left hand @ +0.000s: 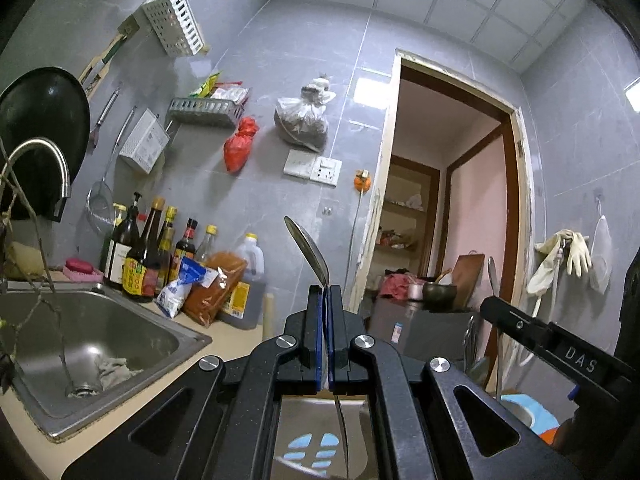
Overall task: Organize utensils
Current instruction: 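Carry the spoon and knife over the white caddy with both tools, then open both tools to drop the spoon and knife into the caddy, then move both tools back over the chopsticks and gold spoon on the cloth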
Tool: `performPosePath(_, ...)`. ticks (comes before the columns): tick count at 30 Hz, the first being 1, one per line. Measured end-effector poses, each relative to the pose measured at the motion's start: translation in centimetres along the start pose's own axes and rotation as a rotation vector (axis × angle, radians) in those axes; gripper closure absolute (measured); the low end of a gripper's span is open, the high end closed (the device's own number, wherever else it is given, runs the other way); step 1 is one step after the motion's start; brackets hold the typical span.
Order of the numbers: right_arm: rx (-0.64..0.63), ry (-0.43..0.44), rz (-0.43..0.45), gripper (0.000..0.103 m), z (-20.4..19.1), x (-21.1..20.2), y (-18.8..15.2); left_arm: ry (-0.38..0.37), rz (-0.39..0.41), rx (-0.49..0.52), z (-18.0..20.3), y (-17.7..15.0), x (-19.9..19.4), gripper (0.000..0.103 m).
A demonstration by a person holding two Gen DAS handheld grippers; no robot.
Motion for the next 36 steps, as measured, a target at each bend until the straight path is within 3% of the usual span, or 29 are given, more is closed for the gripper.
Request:
performPosePath(5,-0.018,0.007,-0.028,0.089,0.0,-0.1,-0.3,-0.008,-0.024,-0.021,-0.1,-0.1,-0.4,0.103)
performPosePath(13,-0.024,0.012,-0.082,0.087,0.0,-0.6,-0.7,-0.055,-0.160,-0.071,0.2,-0.3,-0.4,0.102)
performPosePath(16,-0.017,0.010,-0.107,0.087,0.1,-0.8,-0.7,-0.067,-0.210,-0.091,0.3,-0.4,-0.5,0.095)
performPosePath(18,-0.008,0.006,-0.114,0.083,0.3,-1.0,-0.4,-0.075,-0.237,-0.103,0.4,-0.4,-0.7,0.074)
performPosePath(19,-0.001,0.004,-0.117,0.081,0.4,-1.1,-0.2,-0.085,-0.251,-0.120,0.5,-0.4,-0.8,0.071)
performPosePath(23,0.021,-0.004,-0.132,0.078,0.7,-1.6,0.6,-0.083,-0.281,-0.125,1.1,0.3,-1.3,0.068)
performPosePath(25,0.022,-0.012,-0.137,0.076,0.9,-2.1,1.2,-0.085,-0.287,-0.122,1.7,1.0,-1.5,0.062)
performPosePath(27,0.018,-0.023,-0.140,0.064,1.1,-2.6,2.0,-0.082,-0.292,-0.109,2.5,2.1,-1.5,0.044)
performPosePath(33,0.020,-0.077,-0.143,0.026,3.2,-4.9,4.9,-0.074,-0.332,-0.084,5.2,4.3,-1.0,0.009)
performPosePath(36,0.015,-0.107,-0.141,0.017,4.7,-6.3,6.4,-0.050,-0.339,-0.042,7.1,4.9,-0.8,0.003)
Point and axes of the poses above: each gripper's, at about its wrist camera, not at the fingertips, and x roughly the way its jaws point, z to its right, y to its top, the point moved 7 cm from there along x, roughly the way its jaws point, and after that the axes turned 9 degrees about -y, right-handed, at the moved point
